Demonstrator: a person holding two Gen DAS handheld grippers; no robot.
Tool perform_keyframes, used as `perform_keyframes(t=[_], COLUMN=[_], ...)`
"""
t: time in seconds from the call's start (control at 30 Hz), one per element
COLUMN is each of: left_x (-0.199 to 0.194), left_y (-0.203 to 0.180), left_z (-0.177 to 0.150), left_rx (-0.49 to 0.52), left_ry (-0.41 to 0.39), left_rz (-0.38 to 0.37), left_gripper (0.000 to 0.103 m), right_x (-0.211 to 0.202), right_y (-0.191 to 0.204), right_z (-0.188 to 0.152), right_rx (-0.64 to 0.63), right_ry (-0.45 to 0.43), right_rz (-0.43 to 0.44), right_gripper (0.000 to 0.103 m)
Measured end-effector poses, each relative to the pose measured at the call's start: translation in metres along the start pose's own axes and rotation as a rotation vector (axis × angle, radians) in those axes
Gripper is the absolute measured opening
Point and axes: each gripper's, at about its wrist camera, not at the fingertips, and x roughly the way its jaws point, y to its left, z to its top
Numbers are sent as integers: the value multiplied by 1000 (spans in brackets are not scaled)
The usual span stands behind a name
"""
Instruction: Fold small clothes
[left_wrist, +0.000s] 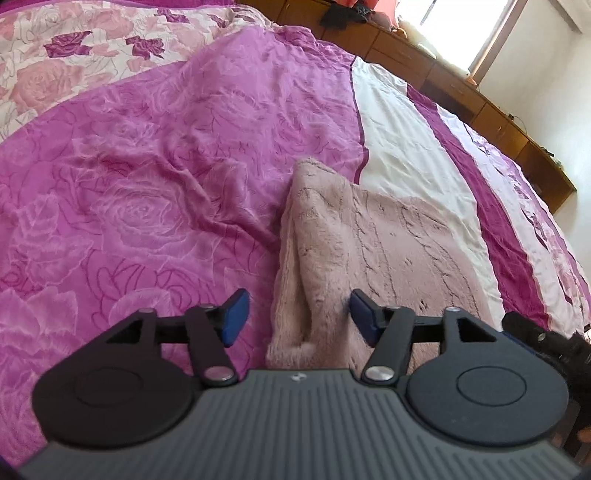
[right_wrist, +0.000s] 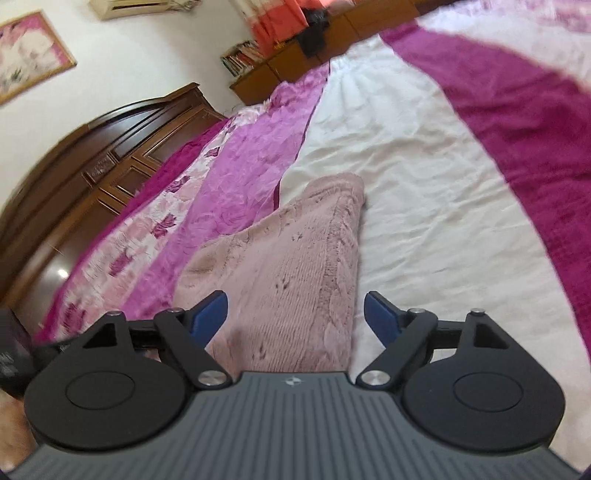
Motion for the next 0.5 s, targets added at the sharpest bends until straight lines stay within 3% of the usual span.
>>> perform_keyframes(t=[0.23, 0.5], left_x=[24, 45], left_y=[7, 9], left_z=[-1, -9], left_rx=[-77, -191], left_ry=[59, 95], left_rz=[-46, -161], left_gripper=[68, 68], right_x=[41, 73], right_y=[-33, -27], right_z=[9, 7], right_rx=[154, 125], right_ry=[123, 200], right_rz=[86, 152], right_gripper=[86, 86])
